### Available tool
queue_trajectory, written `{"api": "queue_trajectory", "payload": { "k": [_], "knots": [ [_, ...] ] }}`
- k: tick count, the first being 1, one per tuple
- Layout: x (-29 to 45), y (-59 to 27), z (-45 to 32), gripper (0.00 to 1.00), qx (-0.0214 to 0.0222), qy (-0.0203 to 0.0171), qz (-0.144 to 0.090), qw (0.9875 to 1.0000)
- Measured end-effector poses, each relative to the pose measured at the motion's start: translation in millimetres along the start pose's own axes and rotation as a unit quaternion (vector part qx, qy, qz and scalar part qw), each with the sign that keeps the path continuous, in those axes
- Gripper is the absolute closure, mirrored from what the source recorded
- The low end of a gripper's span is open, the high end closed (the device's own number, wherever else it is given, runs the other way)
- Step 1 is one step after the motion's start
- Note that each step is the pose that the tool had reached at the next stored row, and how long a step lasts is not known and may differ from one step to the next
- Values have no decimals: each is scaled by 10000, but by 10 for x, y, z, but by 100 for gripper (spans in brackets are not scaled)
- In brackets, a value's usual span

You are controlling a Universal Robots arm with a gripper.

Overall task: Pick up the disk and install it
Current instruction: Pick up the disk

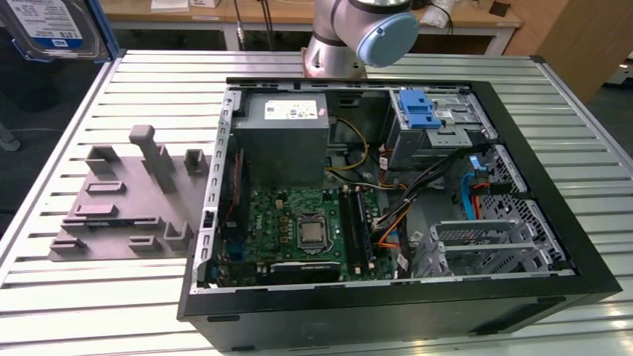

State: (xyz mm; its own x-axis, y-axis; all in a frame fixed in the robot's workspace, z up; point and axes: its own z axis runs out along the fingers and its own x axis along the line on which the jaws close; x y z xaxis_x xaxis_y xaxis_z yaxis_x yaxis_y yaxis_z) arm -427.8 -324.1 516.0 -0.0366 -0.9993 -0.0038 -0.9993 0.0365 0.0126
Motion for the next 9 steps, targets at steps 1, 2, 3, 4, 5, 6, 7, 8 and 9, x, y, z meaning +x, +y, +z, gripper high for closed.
{"api": "queue_trajectory", "payload": {
  "k": [1, 2, 3, 4, 5, 6, 7, 8, 9],
  "knots": [
    [0, -2, 0, 64, 0, 0, 0, 10000],
    [0, -4, 0, 64, 0, 0, 0, 10000],
    [0, -6, 0, 64, 0, 0, 0, 10000],
    [0, -8, 0, 64, 0, 0, 0, 10000],
    [0, -10, 0, 64, 0, 0, 0, 10000],
    [0, -12, 0, 64, 0, 0, 0, 10000],
    [0, -14, 0, 64, 0, 0, 0, 10000],
    [0, -16, 0, 64, 0, 0, 0, 10000],
    [-1, -18, 0, 64, 0, 0, 0, 10000]
  ]
}}
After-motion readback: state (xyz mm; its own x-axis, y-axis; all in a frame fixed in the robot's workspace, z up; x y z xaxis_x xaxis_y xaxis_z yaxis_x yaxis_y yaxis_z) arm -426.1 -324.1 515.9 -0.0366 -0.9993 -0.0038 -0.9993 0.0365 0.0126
